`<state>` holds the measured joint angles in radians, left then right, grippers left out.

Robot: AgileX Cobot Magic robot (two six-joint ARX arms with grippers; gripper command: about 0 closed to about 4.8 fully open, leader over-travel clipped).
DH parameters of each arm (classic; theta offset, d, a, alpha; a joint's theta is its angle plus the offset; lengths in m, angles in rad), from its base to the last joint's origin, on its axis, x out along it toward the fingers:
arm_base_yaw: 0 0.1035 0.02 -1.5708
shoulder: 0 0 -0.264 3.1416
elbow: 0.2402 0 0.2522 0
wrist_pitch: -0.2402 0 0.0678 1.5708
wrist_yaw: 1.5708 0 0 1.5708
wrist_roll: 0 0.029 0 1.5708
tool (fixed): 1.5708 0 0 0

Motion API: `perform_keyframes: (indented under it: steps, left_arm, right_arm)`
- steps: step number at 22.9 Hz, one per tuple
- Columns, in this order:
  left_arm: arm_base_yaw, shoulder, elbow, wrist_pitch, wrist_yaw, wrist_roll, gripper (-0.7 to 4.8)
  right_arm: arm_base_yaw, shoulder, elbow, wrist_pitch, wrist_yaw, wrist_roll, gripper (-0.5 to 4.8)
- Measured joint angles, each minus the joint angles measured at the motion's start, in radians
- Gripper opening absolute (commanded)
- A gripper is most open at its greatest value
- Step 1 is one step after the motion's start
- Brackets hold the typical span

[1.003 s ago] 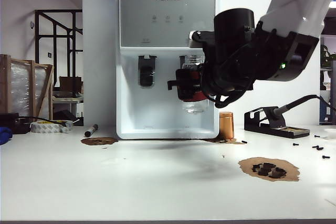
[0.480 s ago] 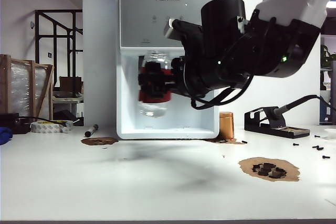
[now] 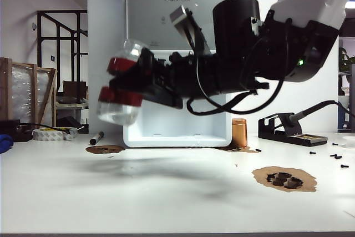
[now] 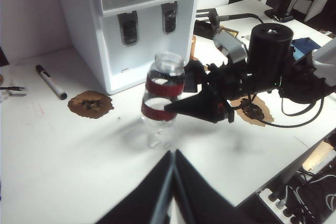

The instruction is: Pick up the water bottle with two loops of red belts, then reach the front water dispenser and gently press the gray-black baffle horizontally to get a little water.

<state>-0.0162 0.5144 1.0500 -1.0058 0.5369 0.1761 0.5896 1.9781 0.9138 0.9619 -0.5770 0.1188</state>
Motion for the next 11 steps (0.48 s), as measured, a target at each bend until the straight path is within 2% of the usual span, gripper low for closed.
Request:
perform_keyframes:
  steps: [5,7,11]
  left_arm:
    - [0.000,-0.079,0.000,-0.035,-0.029,0.000,-0.04]
    - [0.000,-0.089,0.000,-0.065,-0.056,0.000,-0.05]
    - [0.000,-0.090,0.000,-0.099,-0.134,-0.001,-0.04]
  right_arm:
    - [0.003,0.000,-0.002,-0.108,0.045,-0.153,-0.05]
    - [0.021,0.000,-0.014,-0.107,0.110,-0.200,-0.05]
    - [0.053,0.001,-0.015,-0.128,0.164,-0.231,-0.05]
